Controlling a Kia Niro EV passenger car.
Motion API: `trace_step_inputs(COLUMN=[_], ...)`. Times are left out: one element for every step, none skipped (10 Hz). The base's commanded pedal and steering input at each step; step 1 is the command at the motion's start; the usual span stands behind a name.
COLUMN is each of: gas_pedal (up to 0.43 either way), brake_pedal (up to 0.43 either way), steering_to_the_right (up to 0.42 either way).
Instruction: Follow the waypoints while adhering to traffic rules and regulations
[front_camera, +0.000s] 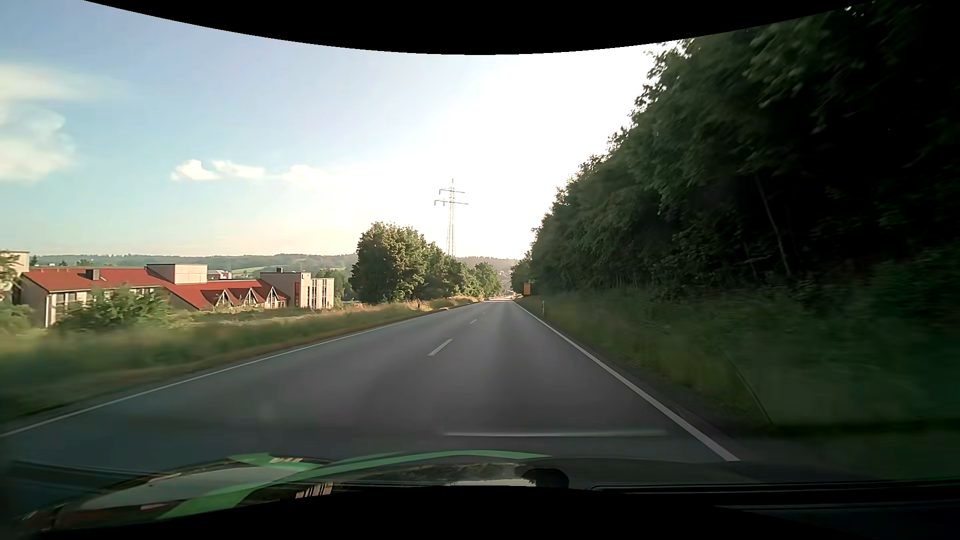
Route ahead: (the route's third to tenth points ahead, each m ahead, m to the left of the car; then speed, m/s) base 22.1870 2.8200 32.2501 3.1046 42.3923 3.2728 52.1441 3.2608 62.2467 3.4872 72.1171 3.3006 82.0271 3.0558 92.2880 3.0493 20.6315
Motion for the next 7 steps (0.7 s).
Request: trace_step_inputs(gas_pedal=[0.138,0.138,0.13,0.118,0.11,0.11,0.11], brake_pedal=[0.0,0.0,0.0,0.0,0.0,0.0,0.0], steering_to_the_right=[0.0,0.0,0.0,0.0,0.0,0.0,0.001])
